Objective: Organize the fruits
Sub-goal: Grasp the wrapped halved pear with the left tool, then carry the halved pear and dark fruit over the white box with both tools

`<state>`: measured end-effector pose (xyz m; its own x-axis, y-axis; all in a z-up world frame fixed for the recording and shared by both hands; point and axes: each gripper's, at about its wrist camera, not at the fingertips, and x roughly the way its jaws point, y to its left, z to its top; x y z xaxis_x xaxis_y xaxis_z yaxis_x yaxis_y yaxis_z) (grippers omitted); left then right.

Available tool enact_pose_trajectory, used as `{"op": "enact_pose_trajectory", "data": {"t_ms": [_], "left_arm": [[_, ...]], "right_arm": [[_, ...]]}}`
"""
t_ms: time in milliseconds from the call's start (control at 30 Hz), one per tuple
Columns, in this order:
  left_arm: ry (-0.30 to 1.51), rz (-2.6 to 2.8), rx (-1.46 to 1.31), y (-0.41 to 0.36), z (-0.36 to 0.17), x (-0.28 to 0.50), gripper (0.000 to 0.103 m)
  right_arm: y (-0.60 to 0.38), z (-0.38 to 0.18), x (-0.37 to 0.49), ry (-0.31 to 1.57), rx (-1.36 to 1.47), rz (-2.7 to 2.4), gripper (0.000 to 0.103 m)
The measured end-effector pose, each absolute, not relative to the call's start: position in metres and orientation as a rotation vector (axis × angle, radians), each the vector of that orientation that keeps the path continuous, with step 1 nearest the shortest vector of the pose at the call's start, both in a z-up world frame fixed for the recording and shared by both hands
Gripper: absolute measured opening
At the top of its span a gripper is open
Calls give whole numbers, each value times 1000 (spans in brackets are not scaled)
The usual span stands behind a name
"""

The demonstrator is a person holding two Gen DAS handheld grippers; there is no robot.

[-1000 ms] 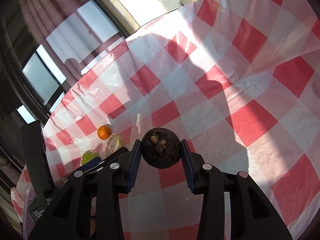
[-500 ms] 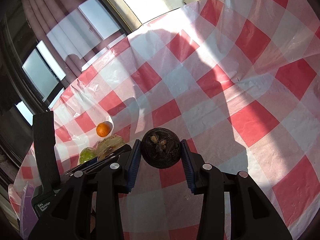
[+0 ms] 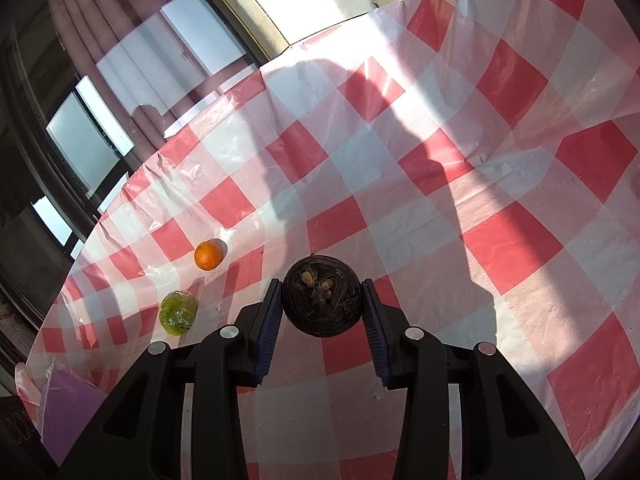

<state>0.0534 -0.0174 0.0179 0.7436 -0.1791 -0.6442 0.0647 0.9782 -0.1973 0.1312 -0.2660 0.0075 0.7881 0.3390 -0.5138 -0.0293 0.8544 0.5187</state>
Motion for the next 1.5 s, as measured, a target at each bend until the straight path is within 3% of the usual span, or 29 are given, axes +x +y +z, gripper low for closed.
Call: {"op": "enact_pose_trajectory", "data": {"t_ms": [667,1200,1500], "left_arm": [[734,-168,-152,-20,38,-43,57],[643,-181,-113,3,74,-127,57],[542,-166,-115,16,110,-155,57]], "right_arm": [[-257,10,130,689,471,197,40],[-203,18,-22,692,414,377,40],[-170,63,-63,613,338,484,40]]}}
